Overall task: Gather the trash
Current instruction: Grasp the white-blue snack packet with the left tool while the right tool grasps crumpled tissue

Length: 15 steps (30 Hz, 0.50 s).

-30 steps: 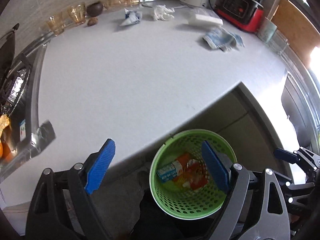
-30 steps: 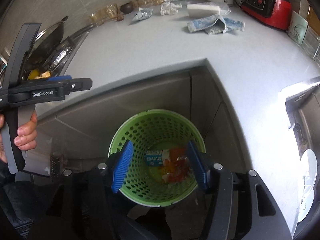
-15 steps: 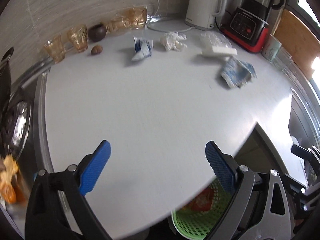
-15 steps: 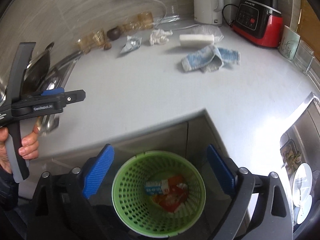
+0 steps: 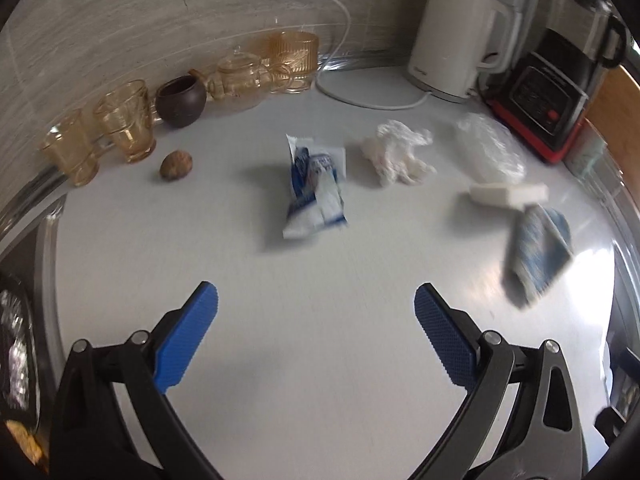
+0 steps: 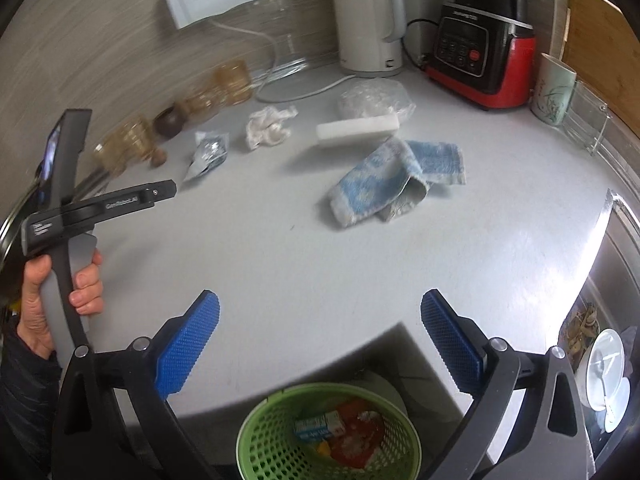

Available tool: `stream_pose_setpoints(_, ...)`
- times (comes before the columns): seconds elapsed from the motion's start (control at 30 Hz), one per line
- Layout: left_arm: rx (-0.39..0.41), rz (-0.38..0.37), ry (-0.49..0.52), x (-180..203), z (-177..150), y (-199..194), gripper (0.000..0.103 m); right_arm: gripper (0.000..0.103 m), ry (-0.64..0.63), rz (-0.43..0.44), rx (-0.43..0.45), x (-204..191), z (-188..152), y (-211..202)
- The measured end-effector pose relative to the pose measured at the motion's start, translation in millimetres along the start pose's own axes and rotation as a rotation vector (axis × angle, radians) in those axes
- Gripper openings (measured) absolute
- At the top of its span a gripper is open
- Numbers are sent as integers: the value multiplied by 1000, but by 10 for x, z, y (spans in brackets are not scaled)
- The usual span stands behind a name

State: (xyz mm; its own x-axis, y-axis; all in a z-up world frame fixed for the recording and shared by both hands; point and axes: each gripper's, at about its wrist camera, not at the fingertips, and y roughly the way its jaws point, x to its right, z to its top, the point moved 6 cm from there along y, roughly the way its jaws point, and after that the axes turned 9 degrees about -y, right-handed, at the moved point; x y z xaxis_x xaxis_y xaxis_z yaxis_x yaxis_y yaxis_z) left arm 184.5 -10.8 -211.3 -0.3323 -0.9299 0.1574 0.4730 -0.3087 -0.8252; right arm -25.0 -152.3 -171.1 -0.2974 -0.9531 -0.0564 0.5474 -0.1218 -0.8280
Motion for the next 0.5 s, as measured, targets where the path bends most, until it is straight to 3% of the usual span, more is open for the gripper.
stream_pose_setpoints(0.23, -41, 5, -4, 44, 326, 542, 95, 100, 32, -45, 21, 125, 340, 143)
stream_pose_setpoints(0.5, -43, 14, 27, 148, 558, 864, 95, 100, 69, -65, 28, 165, 553, 243)
